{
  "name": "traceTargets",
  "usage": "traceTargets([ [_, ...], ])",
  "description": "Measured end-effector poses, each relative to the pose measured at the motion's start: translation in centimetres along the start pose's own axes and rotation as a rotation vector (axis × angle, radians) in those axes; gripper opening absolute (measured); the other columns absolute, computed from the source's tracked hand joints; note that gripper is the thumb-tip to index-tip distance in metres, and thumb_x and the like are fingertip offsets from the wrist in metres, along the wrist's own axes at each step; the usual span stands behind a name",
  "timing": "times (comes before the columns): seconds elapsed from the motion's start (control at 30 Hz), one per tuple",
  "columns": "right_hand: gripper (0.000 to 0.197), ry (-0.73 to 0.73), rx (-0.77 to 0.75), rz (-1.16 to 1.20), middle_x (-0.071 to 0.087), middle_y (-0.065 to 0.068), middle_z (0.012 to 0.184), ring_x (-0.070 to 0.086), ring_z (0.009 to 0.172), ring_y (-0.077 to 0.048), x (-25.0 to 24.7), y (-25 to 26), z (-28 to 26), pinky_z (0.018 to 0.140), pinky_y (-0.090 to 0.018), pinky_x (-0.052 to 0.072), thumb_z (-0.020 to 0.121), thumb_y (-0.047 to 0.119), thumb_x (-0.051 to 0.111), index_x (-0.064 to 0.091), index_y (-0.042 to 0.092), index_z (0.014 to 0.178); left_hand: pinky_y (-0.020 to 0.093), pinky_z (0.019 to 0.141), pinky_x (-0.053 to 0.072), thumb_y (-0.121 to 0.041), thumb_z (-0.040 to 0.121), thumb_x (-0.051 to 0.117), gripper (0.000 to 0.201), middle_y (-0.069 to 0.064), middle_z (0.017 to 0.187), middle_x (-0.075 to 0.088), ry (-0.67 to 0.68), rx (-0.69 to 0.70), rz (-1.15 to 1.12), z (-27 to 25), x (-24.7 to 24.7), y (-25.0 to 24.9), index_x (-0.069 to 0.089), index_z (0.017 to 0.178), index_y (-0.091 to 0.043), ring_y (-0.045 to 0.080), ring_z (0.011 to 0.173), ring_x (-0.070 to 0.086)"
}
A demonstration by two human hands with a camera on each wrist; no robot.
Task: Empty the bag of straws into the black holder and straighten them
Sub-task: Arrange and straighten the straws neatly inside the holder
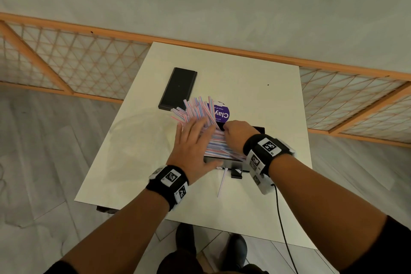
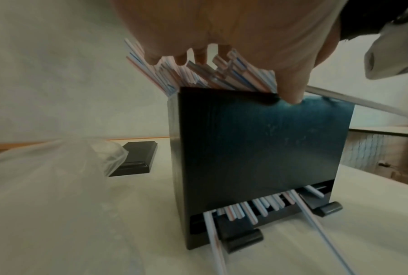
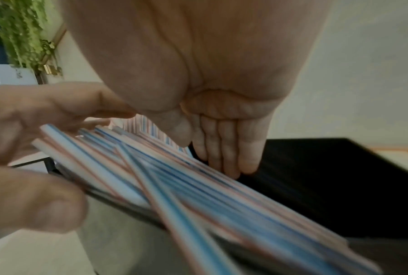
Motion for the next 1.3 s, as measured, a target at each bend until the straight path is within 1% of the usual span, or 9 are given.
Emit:
traceTargets([
  [0.17, 0.031, 0.056, -0.03, 0.044, 0.065, -0.016, 0.118, 0.061, 0.11, -0.035, 0.9, 0.5, 0.1, 0.094, -0.043, 0.05, 0.103, 0.019, 0.04, 0.062, 0.007, 0.121, 0.063, 0.123, 0.012, -0.074, 0.086, 0.053, 0.082, 0.002, 0.162, 0.031, 0.094, 0.098, 0.095, 0.5, 0.8, 1.0, 0.039, 0.154, -0.03, 0.034, 0.151, 0.024],
  [0.37, 0.036, 0.075, 0.022, 0.223, 0.059, -0.017, 0.132, 0.055, 0.121, -0.031, 0.2, 0.4, 0.6, 0.102, -0.035, 0.045, 0.108, 0.018, 0.036, 0.053, 0.001, 0.134, 0.066, 0.12, 0.019, -0.071, 0.097, 0.035, 0.069, -0.003, 0.144, 0.053, 0.048, 0.086, 0.048, 0.4, 0.8, 1.0, 0.053, 0.144, -0.023, 0.026, 0.138, 0.042],
  [0.57, 0.03, 0.13, 0.023, 0.234, 0.062, -0.01, 0.098, 0.058, 0.095, -0.026, 0.2, 1.0, 1.9, 0.08, -0.03, 0.043, 0.102, 0.028, 0.047, 0.066, 0.004, 0.101, 0.062, 0.121, 0.02, -0.064, 0.1, 0.031, 0.058, -0.005, 0.131, 0.059, 0.061, 0.074, 0.013, 0.9, 1.3, 1.3, 0.06, 0.133, -0.026, 0.022, 0.127, 0.049],
  [0.73, 0.029, 0.221, 0.028, 0.256, 0.063, -0.008, 0.099, 0.055, 0.088, -0.021, 0.3, 1.2, 1.8, 0.072, -0.028, 0.043, 0.093, 0.023, 0.056, 0.07, 0.004, 0.11, 0.059, 0.123, 0.016, -0.062, 0.1, 0.032, 0.054, -0.006, 0.125, 0.06, 0.05, 0.068, -0.003, 0.8, 1.9, 1.5, 0.062, 0.127, -0.027, 0.022, 0.122, 0.05],
  [0.83, 0.027, 0.231, 0.022, 0.295, 0.066, -0.013, 0.099, 0.054, 0.088, -0.021, 0.3, 1.1, 2.0, 0.083, -0.033, 0.047, 0.091, 0.022, 0.056, 0.069, 0.002, 0.104, 0.058, 0.124, 0.016, -0.061, 0.1, 0.034, 0.053, -0.005, 0.123, 0.061, 0.029, 0.072, -0.019, 0.8, 2.0, 1.5, 0.063, 0.126, -0.026, 0.022, 0.121, 0.051],
  [0.97, 0.018, 0.269, 0.019, 0.28, 0.057, -0.008, 0.088, 0.05, 0.083, -0.022, 0.2, 1.1, 2.1, 0.08, -0.034, 0.04, 0.092, 0.025, 0.053, 0.054, 0.012, 0.079, 0.055, 0.124, 0.014, -0.062, 0.099, 0.035, 0.053, -0.003, 0.12, 0.061, 0.019, 0.055, -0.034, 0.8, 2.2, 1.6, 0.06, 0.124, -0.023, 0.022, 0.119, 0.051],
  [1.07, 0.038, 0.302, 0.01, 0.414, 0.071, -0.002, 0.104, 0.064, 0.097, -0.021, 0.4, 0.6, 2.2, 0.095, -0.035, 0.046, 0.091, 0.05, 0.056, 0.071, 0.016, 0.102, 0.054, 0.125, 0.015, -0.061, 0.097, 0.042, 0.05, 0.0, 0.11, 0.06, -0.024, 0.028, -0.07, 0.8, 2.3, 1.6, 0.057, 0.115, -0.017, 0.023, 0.111, 0.054],
  [1.13, 0.053, 0.309, -0.018, 0.447, 0.07, 0.002, 0.122, 0.064, 0.111, -0.02, 0.6, 0.6, 1.9, 0.105, -0.037, 0.043, 0.089, 0.068, 0.053, 0.068, 0.032, 0.124, 0.054, 0.125, 0.016, -0.061, 0.095, 0.046, 0.047, 0.001, 0.104, 0.059, -0.057, 0.02, -0.094, 0.7, 2.3, 1.6, 0.055, 0.11, -0.016, 0.023, 0.108, 0.054],
  [1.3, 0.053, 0.195, -0.008, 0.346, 0.068, -0.002, 0.12, 0.061, 0.105, -0.019, 1.0, 0.7, 2.2, 0.084, -0.027, 0.041, 0.094, 0.064, 0.052, 0.065, 0.029, 0.13, 0.051, 0.126, 0.015, -0.06, 0.095, 0.045, 0.046, 0.001, 0.104, 0.059, -0.066, 0.019, -0.114, 0.7, 2.3, 1.6, 0.054, 0.109, -0.017, 0.024, 0.108, 0.055],
])
Point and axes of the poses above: each hand's wrist, its own z-axis towards the middle knuckle, its own x-axis out of the palm, y = z × x, the point moved 4 cm from there along z, towards the middle knuckle
